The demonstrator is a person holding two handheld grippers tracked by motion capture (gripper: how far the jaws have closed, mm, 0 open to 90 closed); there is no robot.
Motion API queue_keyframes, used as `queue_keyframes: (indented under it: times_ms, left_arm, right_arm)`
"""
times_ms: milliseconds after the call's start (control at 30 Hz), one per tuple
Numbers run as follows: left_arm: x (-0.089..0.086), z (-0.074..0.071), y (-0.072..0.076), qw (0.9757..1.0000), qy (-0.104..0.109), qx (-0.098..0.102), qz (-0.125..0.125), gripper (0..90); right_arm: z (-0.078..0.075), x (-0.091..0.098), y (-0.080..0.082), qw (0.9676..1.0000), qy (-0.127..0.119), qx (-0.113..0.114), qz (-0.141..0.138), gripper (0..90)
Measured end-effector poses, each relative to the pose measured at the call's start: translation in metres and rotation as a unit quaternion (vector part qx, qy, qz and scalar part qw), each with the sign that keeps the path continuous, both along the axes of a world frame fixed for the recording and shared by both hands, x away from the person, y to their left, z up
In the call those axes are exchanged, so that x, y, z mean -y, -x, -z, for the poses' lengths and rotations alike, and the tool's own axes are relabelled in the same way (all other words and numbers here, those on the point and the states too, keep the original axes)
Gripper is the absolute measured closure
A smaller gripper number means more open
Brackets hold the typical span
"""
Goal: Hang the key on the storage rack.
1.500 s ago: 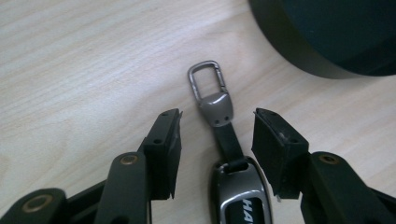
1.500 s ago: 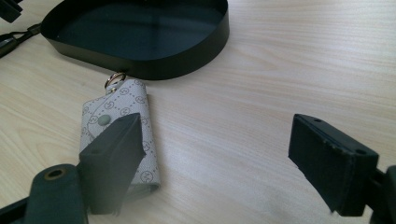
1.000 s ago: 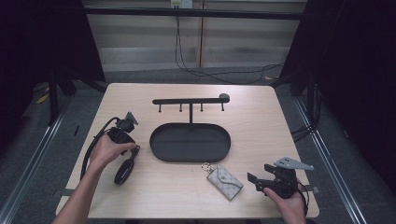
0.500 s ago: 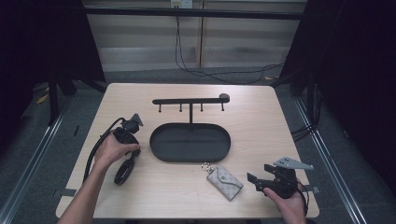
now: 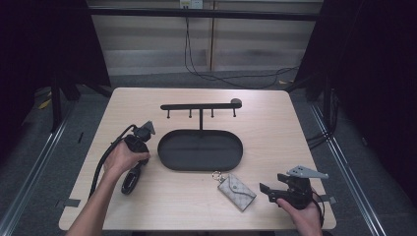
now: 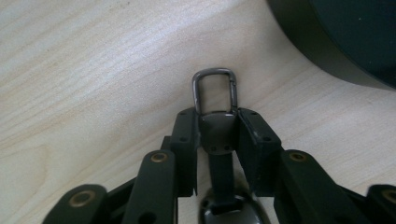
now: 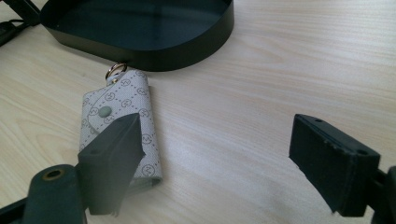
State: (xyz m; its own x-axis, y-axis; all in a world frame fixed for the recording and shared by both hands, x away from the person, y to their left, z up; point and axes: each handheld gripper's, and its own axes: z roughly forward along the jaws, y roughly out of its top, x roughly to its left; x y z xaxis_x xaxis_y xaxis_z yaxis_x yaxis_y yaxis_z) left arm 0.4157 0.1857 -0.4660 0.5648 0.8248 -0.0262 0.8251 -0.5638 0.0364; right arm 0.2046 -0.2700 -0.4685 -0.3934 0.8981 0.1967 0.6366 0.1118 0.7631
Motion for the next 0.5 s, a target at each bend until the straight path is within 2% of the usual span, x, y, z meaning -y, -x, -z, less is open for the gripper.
queue_keyframes:
  times_ms: [267, 367, 400, 500]
  left_arm:
    - [0.0012, -0.0005, -0.0031, 0.9999, -0.007, -0.015, -0.003, 70.8]
    - [0.0018, 0.0003, -0.0031, 0.9999, -0.005, -0.013, -0.007, 70.9]
    - [0.0002, -0.0005, -0.0052, 0.9998, -0.007, -0.017, 0.012, 70.9]
    - [-0.0016, -0.0002, -0.0052, 0.9997, 0.003, -0.023, -0.003, 70.9]
  right_arm:
    - [0.0002, 0.0003, -0.0003, 1.0, 0.0, -0.003, -0.001, 17.0]
    - [0.0003, 0.0004, -0.0003, 1.0, 0.0, -0.004, -0.001, 17.0]
    - [0.0003, 0.0004, -0.0004, 1.0, 0.0, -0.004, -0.001, 17.0]
    - [0.0005, 0.0003, -0.0007, 1.0, 0.0, -0.006, 0.0, 17.0]
